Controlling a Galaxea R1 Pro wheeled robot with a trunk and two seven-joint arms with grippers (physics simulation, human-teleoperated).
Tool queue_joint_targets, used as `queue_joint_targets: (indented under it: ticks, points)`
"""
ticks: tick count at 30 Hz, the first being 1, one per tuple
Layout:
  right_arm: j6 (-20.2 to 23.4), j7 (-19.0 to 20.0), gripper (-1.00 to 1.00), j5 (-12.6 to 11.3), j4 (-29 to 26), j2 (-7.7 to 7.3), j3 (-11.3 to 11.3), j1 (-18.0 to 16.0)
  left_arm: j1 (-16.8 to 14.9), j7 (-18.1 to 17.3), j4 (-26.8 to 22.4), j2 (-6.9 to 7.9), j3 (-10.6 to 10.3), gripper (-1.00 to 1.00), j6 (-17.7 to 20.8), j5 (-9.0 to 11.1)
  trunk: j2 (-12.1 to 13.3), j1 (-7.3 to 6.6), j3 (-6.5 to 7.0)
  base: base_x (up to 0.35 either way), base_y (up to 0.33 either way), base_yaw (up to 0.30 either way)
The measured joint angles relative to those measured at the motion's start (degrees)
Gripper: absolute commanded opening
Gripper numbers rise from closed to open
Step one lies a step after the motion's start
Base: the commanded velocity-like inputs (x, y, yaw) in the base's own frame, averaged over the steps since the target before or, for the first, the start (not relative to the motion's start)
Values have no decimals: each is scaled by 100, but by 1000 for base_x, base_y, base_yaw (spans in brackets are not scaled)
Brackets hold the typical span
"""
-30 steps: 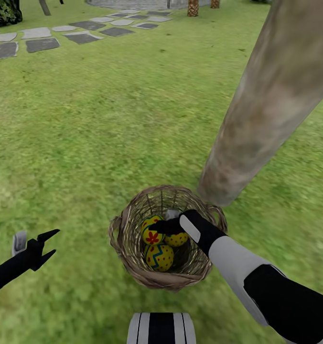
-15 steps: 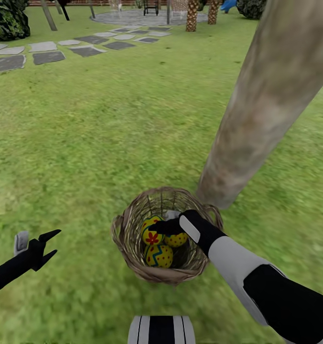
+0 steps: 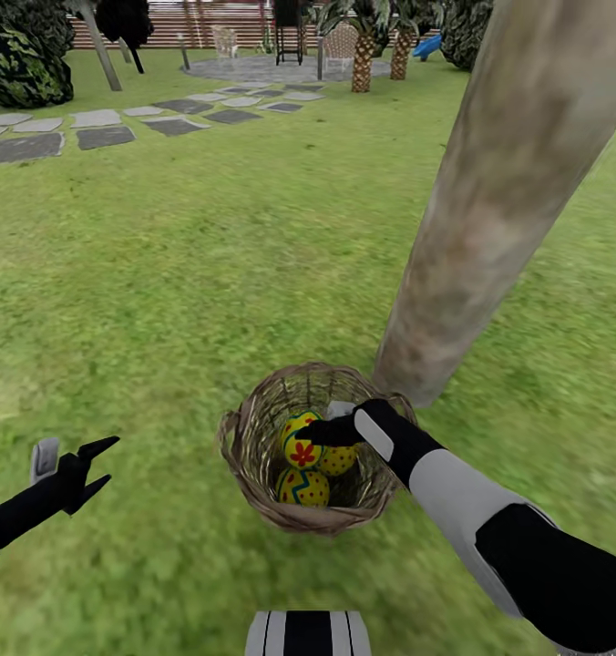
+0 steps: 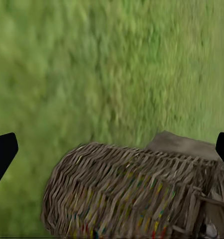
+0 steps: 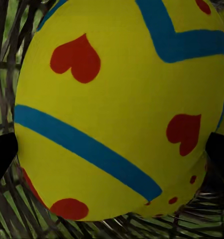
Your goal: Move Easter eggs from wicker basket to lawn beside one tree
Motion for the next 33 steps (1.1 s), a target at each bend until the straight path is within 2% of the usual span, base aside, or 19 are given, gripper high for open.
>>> queue_joint_targets:
  ticks: [2,4,6,8,10,13,15,18,21,24,26,29,30,32,33]
  points:
    - [125,9,-100,-18,-9,-99,0,0,-14,2,0,3,-2,100,1,-2,3,-6,44,-58,0,0]
    - [161,12,-100,-25,-11,-125,5,0,-17,3,-1,1,-3,100,0,-6,5,-12,89,-10,0,0]
    - [172,30,-100,-91,-100,-276,11,1,-19,9,-8,28,-2,100,1,-12,8,-18,133,-1,0,0]
    - [252,37,-100,-72,-480,-361,28,23,-24,9,-8,29,-3,100,2,-12,11,-23,178,0,0,0]
    - [734,101,-100,-82,-1255,-488,39,121,-26,10,-1,17,-8,100,-4,-13,13,-28,222,0,0,0]
    - [1006,140,-100,-89,-2344,-637,46,541,-28,10,-3,15,-244,100,-7,-11,17,-36,288,-3,0,0]
    - [1426,138,-100,-85,-2787,-674,41,716,-32,10,-5,9,-300,100,-7,-11,20,-40,333,-219,0,0]
    - [1583,133,-100,-69,-3079,-746,24,884,-35,10,-5,16,-313,100,-7,-12,24,-45,399,-255,0,0]
    - [1593,140,-100,-69,-3494,-1018,17,1078,-35,4,-8,23,-313,100,-7,-10,28,-56,466,-28,0,0]
    - [1593,127,-100,-92,-4635,-1392,1,1610,-35,2,-8,39,-310,100,-7,-4,32,-64,532,-2,0,0]
    - [1558,122,-100,-91,-5232,-1533,-11,1940,-35,2,-2,43,-304,100,-7,-10,35,-69,576,0,0,0]
    - [1498,129,-100,-87,-5697,-1712,-23,2165,-35,2,0,43,-306,100,-7,-11,39,-77,643,-26,0,0]
    - [1495,130,-100,-87,-5740,-1723,-49,2198,-35,2,0,43,-307,100,-7,-11,40,-79,665,-172,0,0]
    - [1521,154,-100,-140,-5781,-1721,-482,2232,-35,2,0,40,-307,100,-7,-11,43,-82,710,-291,0,0]
    - [1540,162,-100,-230,-5788,-1720,-628,2237,-35,2,0,37,-309,100,-7,-11,44,-84,732,-328,0,0]
